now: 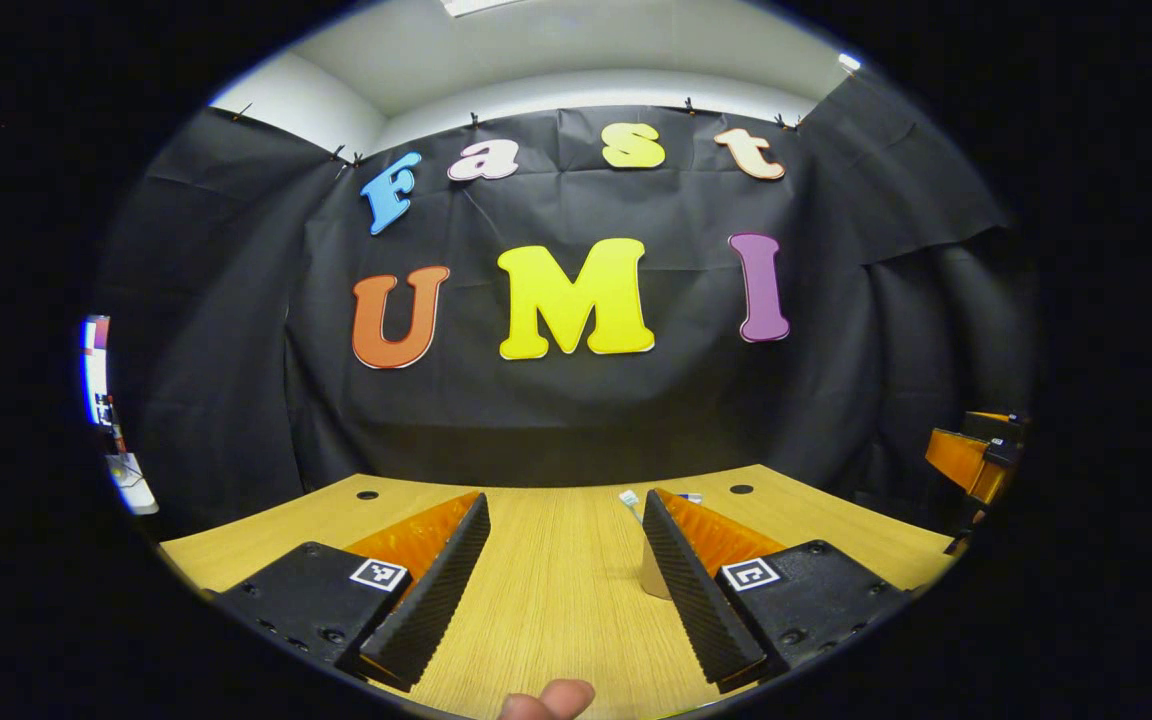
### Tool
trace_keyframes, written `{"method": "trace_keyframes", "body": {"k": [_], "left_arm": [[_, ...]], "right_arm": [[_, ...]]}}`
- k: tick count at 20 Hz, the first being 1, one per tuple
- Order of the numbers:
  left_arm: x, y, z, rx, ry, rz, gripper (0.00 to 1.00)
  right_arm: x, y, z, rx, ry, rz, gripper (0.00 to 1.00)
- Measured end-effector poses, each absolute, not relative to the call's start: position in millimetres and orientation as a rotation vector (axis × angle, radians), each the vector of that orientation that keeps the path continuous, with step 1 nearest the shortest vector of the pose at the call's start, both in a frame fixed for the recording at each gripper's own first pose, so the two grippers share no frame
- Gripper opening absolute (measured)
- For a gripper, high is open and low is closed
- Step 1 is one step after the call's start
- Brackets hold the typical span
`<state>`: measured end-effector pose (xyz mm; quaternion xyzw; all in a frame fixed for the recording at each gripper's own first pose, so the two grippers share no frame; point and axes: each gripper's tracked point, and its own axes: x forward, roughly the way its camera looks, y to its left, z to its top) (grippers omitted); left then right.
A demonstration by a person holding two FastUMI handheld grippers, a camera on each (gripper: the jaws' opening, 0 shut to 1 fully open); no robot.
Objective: Put the toothbrush and toothpaste on the desktop into the cup, then pick up the cup and place it on the coaster on the desktop.
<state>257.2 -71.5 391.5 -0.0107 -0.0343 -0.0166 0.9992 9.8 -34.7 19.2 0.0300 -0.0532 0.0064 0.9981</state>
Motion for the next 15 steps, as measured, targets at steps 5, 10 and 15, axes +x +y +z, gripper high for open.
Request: {"method": "trace_keyframes", "body": {"k": [5,10,15], "left_arm": [[257,-79,386,-0.03,-0.059,-0.052,0.98],[258,-79,384,-0.033,-0.065,-0.051,0.98],[256,-80,385,-0.039,-0.077,-0.057,0.99]], "right_arm": [[10,-29,13,0.037,-0.091,0.016,0.95],[12,-26,11,0.032,-0.076,0.016,0.95],[13,-21,11,0.02,-0.079,0.015,0.95]]}}
